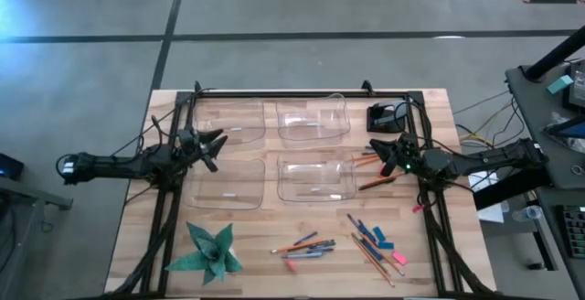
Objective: Sort crayons/erasers/pens/pencils in bins
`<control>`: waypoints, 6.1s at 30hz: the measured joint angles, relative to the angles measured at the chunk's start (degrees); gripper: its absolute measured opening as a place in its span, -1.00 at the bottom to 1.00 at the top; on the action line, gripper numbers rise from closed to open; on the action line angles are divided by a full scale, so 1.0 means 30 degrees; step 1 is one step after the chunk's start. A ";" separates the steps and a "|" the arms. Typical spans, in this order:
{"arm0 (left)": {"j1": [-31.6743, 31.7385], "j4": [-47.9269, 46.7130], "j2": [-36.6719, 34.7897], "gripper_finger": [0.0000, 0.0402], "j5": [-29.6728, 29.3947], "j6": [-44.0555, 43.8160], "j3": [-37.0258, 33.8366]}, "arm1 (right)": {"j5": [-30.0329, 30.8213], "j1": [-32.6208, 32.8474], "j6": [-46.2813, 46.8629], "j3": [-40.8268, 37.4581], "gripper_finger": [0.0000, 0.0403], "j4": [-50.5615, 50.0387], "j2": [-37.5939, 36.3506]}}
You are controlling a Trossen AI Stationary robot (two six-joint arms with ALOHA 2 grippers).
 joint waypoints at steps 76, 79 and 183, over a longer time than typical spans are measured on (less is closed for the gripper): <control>-0.0678 -0.2203 1.2655 -0.32 0.5508 0.2076 1.1588 | 0.0007 0.0002 0.0002 0.0005 -0.83 -0.0003 0.0007; -0.1229 -0.2172 1.4660 -0.32 0.5503 0.2076 1.2976 | 0.0007 0.0004 0.0002 0.0002 -0.83 0.0000 0.0003; -0.5566 -1.5683 3.4615 0.09 1.0055 -1.4880 3.1525 | 0.0007 0.0002 0.0003 0.0003 -0.83 0.0000 0.0000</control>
